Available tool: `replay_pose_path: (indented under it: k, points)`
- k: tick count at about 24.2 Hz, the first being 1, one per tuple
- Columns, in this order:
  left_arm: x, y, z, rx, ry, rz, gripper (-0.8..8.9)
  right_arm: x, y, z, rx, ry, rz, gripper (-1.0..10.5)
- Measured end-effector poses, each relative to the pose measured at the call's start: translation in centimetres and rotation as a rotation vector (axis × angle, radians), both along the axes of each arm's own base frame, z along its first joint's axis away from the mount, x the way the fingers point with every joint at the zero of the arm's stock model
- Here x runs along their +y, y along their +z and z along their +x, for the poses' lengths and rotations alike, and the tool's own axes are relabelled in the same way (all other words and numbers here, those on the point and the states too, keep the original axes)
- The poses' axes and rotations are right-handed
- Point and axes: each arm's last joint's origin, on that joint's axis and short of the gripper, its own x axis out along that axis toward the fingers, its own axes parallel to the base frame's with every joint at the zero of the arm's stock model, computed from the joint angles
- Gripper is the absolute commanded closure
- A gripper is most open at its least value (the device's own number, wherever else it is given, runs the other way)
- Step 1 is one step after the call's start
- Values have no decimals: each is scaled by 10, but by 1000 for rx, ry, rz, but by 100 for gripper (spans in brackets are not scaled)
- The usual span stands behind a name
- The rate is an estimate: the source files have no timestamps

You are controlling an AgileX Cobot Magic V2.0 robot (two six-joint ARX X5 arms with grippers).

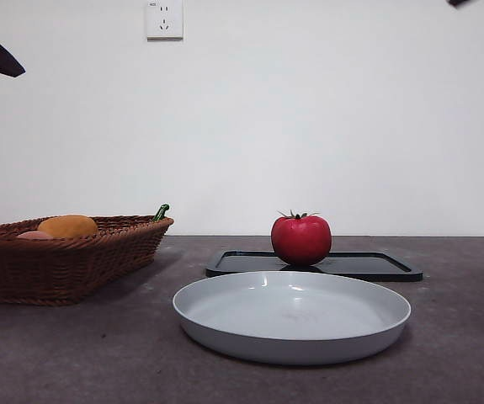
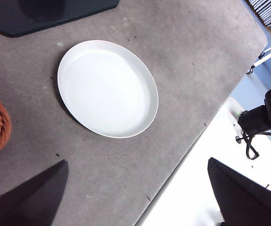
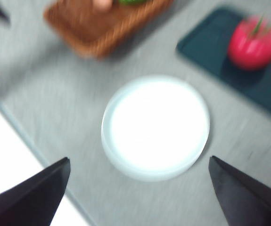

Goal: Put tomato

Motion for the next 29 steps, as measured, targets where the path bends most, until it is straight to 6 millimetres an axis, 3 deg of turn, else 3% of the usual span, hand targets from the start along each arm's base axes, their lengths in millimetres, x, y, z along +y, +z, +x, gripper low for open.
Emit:
replay_pose_path:
  k: [3,6,10,13,29]
  points:
    - [0,0,0,0,0,0,349,-2,-16,-5,41,18,-5,492]
    - [0,0,0,0,0,0,356,-1,-15,-4,23,19,6,526]
    - [0,0,0,0,0,0,597,0,-13,-2,0,12,17,901]
    - [0,0,0,1,0,0,801,0,-13,-2,-1,11,19,941]
    - [0,0,0,0,1,0,805,0,-13,-1,-5,9,25,941]
